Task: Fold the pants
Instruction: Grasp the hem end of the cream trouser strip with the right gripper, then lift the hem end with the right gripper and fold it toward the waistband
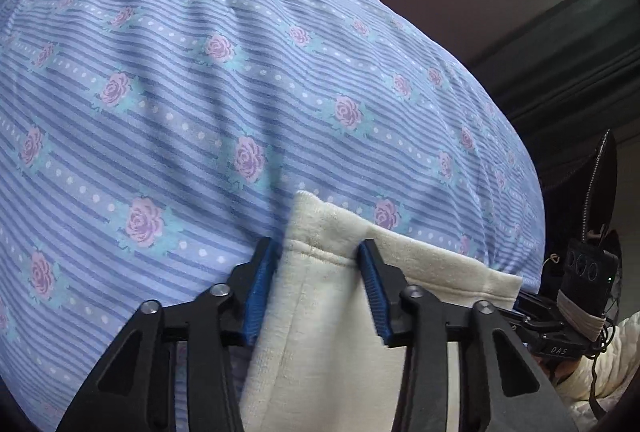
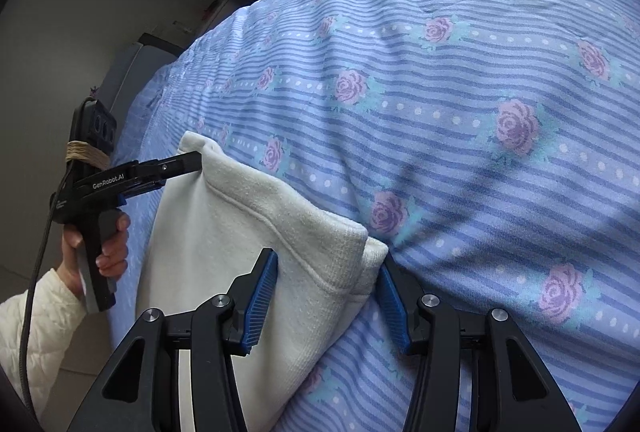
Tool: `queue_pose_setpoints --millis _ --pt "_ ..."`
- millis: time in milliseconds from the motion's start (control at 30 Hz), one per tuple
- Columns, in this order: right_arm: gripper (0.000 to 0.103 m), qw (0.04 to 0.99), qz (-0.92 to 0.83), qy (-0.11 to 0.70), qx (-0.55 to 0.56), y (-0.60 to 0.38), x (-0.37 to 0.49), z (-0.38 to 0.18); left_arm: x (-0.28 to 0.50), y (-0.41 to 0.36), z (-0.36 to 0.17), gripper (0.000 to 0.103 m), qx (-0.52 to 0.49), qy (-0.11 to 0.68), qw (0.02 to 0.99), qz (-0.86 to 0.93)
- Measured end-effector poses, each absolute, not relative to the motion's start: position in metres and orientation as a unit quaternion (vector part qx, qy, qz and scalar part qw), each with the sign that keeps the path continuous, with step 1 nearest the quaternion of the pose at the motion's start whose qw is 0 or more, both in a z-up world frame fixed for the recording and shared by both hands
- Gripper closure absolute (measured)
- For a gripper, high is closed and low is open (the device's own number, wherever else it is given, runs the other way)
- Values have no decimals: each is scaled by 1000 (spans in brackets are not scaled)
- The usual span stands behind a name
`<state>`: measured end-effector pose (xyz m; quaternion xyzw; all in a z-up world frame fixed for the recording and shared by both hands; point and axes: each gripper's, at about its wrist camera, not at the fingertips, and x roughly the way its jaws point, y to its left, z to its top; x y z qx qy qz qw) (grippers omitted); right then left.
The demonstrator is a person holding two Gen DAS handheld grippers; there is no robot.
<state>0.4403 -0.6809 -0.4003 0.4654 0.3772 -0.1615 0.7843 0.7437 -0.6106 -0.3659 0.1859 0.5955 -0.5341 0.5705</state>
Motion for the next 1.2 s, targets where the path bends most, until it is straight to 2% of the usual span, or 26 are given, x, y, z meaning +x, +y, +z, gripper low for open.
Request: queue_pose_setpoints --millis 133,267,633,767,1200 --pt "65 777 -145 388 474 -689 439 -400 736 -617 -358 77 198 594 579 -523" --pt "80 770 -114 400 484 -700 444 -391 730 -616 -329 85 196 577 596 -523" --pt "82 799 -99 396 441 -690 433 -318 701 -598 -246 85 201 542 646 -499" --pt "82 831 -81 397 382 -669 432 -274 691 -575 -203 85 207 519 673 -485" --pt "81 897 -22 366 247 -563 424 -157 663 -429 -90 85 164 453 741 -468"
